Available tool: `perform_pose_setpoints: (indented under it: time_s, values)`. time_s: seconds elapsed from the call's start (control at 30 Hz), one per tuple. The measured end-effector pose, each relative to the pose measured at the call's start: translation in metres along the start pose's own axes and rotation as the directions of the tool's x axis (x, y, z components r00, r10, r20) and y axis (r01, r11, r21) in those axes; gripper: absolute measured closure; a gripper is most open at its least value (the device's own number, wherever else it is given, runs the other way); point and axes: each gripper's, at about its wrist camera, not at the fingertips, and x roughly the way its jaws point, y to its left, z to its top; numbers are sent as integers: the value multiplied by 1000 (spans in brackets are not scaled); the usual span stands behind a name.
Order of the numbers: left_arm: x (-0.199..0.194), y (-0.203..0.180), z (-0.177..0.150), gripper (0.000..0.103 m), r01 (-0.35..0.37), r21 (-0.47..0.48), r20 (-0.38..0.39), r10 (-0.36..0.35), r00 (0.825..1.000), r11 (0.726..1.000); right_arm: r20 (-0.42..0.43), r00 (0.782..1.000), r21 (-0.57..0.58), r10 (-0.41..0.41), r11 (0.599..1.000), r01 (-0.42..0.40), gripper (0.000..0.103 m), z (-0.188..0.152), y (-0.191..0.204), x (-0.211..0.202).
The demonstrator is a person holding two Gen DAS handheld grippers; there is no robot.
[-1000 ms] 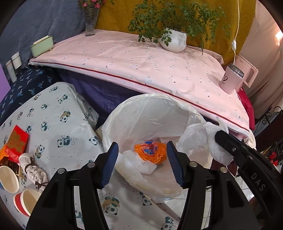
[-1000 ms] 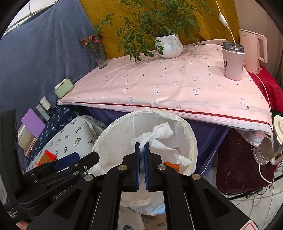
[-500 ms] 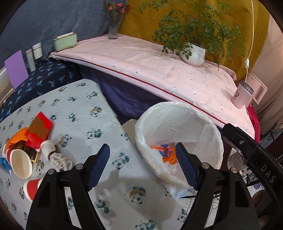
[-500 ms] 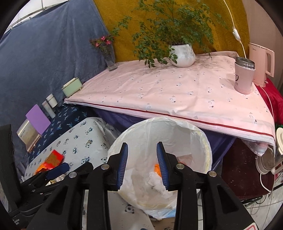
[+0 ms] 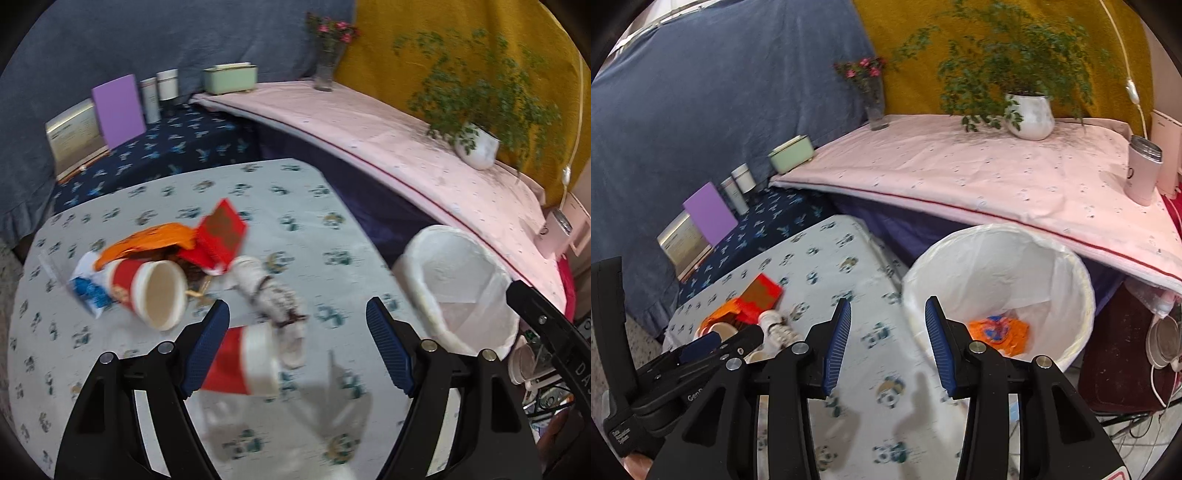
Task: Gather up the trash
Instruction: 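Return to the table and grasp a red paper cup with the right tool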
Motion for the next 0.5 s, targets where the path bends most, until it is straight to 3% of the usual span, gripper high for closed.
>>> perform_pose_setpoints:
  time_s: [0.23, 0.5]
  values:
    - [-8, 57, -17, 30, -103, -55, -15, 103, 995, 993, -56, 997, -68, 57, 996, -61, 62, -23, 48, 9]
    - [-8, 98, -30, 30, -153, -107, -38, 149, 988, 982, -140, 984, -110, 112, 986, -128, 62, -46, 88, 28]
